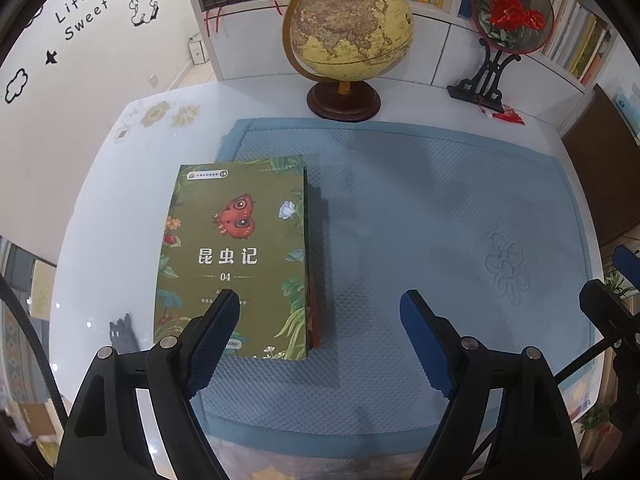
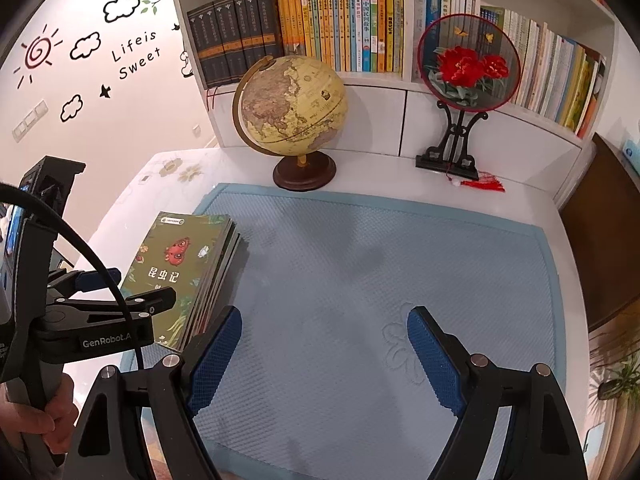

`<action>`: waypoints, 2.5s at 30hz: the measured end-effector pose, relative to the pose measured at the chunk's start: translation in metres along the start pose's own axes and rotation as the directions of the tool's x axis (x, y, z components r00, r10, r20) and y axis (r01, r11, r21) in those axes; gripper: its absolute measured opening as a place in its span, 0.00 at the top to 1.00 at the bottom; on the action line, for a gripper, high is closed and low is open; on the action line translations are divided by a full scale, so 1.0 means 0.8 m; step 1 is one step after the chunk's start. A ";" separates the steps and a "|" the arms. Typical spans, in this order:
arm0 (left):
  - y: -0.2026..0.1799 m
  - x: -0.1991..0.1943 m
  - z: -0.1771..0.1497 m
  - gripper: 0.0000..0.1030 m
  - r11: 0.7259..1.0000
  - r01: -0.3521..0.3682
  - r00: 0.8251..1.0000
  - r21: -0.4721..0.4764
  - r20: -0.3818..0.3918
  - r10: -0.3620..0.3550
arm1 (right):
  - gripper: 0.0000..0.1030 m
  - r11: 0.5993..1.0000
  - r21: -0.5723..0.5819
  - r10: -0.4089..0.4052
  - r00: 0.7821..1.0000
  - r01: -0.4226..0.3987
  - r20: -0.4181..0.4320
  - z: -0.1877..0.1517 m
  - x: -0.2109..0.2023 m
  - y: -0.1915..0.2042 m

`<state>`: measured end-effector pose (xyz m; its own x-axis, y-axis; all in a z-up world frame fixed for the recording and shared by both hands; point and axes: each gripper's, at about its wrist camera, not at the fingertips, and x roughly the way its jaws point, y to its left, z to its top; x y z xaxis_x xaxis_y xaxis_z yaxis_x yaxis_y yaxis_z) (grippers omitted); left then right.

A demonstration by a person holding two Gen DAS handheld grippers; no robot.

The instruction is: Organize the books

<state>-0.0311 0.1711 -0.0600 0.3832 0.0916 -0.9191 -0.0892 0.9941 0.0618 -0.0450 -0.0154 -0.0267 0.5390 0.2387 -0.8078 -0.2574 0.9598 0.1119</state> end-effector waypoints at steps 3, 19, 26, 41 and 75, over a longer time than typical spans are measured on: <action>0.001 -0.001 -0.001 0.21 1.000 0.005 1.000 -0.001 0.003 -0.005 | 0.19 1.000 0.009 0.000 1.000 0.000 0.000 -0.002 -0.002 -0.001; 0.004 -0.003 -0.007 0.21 1.000 0.007 1.000 -0.005 0.000 -0.007 | 0.19 0.998 0.055 0.006 1.000 -0.006 0.012 -0.012 -0.010 -0.007; 0.004 -0.004 -0.008 0.21 1.000 0.014 1.000 0.000 0.004 -0.014 | 0.19 0.999 0.054 0.004 1.000 -0.004 0.010 -0.015 -0.011 -0.006; 0.001 -0.007 -0.007 0.21 1.000 0.028 1.000 0.002 0.013 -0.028 | 0.19 0.998 0.056 -0.009 1.000 0.008 0.017 -0.016 -0.015 -0.010; -0.001 -0.008 -0.008 0.21 0.999 0.038 0.999 0.010 0.027 -0.038 | 0.19 0.997 0.082 -0.005 1.000 0.004 0.018 -0.017 -0.016 -0.018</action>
<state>-0.0396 0.1696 -0.0570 0.4112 0.0548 -0.9099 -0.0656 0.9974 0.0304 -0.0593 -0.0340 -0.0260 0.5546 0.2363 -0.7979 -0.1889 0.9695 0.1559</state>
